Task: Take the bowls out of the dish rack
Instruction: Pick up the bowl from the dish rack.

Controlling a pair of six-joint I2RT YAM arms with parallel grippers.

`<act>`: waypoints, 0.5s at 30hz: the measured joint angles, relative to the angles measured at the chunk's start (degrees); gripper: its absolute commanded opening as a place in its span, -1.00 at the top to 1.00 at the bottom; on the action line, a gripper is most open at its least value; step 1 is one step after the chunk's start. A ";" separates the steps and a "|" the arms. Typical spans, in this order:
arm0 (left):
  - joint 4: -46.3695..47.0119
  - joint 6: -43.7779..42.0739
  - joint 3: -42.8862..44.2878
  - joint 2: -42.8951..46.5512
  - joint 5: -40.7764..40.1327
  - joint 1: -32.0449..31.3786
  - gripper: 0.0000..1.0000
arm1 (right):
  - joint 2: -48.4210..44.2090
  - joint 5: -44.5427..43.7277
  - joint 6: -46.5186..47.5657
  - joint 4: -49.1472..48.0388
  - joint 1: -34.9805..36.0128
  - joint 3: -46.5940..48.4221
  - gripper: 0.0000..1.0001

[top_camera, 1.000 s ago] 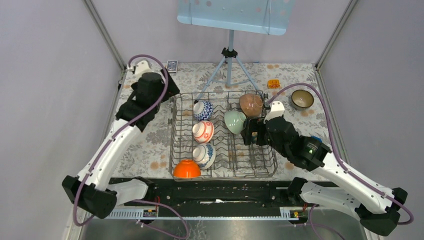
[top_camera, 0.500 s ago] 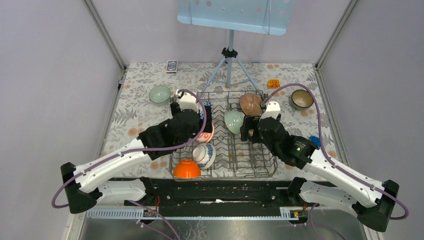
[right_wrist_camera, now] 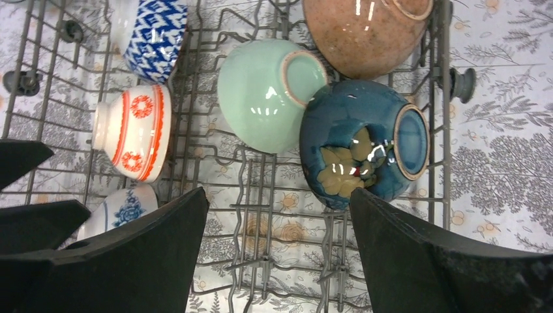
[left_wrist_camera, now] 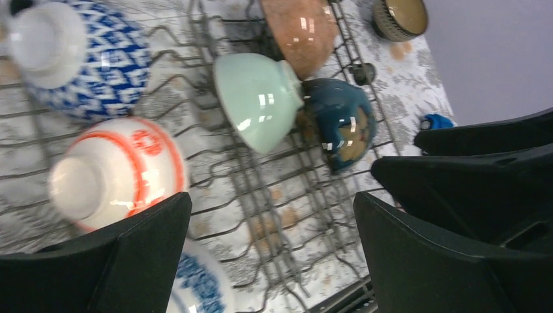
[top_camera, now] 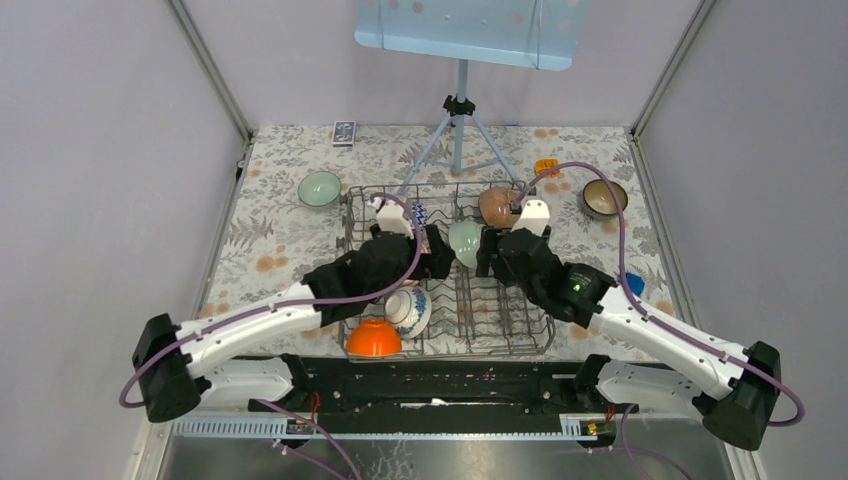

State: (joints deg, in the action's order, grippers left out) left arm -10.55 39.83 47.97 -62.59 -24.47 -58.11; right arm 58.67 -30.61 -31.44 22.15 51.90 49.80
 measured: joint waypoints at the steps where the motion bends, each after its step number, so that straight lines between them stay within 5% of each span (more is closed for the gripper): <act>1: 0.63 0.74 1.40 -2.12 1.51 0.28 -0.97 | 0.02 -0.11 -0.44 0.37 -0.24 0.00 -0.69; 15: 16.72 13.55 2.25 -16.35 20.90 6.91 -0.91 | -4.68 1.49 -2.78 1.77 -10.97 -3.74 -0.64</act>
State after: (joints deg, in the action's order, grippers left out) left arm 6.17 53.39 50.22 -78.94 -3.57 -51.20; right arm 54.00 -29.12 -34.22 23.92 40.93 46.06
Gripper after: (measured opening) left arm 0.978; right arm 0.824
